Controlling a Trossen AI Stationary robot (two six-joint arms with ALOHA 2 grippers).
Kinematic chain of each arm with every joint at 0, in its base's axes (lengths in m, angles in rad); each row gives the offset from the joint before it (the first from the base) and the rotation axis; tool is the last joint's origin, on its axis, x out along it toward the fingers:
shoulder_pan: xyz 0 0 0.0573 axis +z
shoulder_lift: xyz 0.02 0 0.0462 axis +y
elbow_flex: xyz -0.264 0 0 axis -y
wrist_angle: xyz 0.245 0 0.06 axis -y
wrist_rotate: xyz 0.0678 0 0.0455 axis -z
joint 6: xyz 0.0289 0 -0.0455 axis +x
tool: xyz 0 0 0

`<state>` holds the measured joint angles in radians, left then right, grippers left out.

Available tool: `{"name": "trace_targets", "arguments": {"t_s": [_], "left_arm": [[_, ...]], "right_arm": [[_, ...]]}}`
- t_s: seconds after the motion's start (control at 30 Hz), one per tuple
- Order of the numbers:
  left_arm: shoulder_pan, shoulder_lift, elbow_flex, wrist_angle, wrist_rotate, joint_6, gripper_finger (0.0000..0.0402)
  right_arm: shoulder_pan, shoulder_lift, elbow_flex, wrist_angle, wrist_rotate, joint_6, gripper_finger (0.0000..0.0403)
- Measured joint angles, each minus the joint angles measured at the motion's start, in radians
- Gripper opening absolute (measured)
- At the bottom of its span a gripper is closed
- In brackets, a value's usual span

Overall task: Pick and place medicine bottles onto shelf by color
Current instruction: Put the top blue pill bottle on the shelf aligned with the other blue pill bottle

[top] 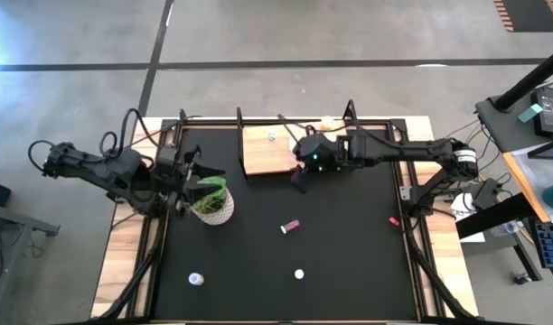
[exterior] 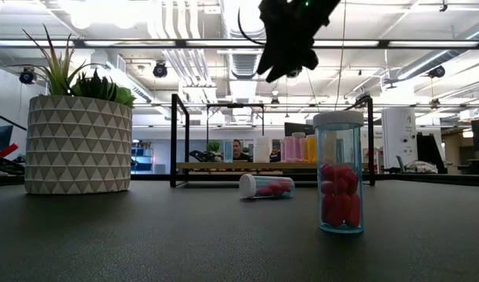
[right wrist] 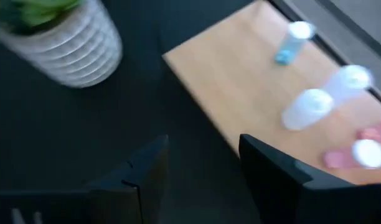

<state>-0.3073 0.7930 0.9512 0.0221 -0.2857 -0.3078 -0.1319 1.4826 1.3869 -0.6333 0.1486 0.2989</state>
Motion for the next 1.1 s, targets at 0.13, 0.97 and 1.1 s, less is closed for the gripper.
{"name": "trace_targets", "arguments": {"t_s": [0.13, 0.97, 1.1], "left_arm": [[0.0, 0.014, -0.005, -0.018, -0.005, -0.035, 0.019], [-0.001, 0.054, -0.01, -0.124, 0.098, -0.263, 0.019], [-0.001, 0.052, -0.01, -0.079, 0.098, -0.258, 0.019]], "right_arm": [[0.068, 0.0, -0.001, -0.026, 0.0, -0.016, 0.018], [0.403, 0.135, -0.161, 0.15, 0.009, -0.217, 0.0178], [0.402, 0.193, -0.161, 0.149, 0.008, -0.24, 0.0178]]}}
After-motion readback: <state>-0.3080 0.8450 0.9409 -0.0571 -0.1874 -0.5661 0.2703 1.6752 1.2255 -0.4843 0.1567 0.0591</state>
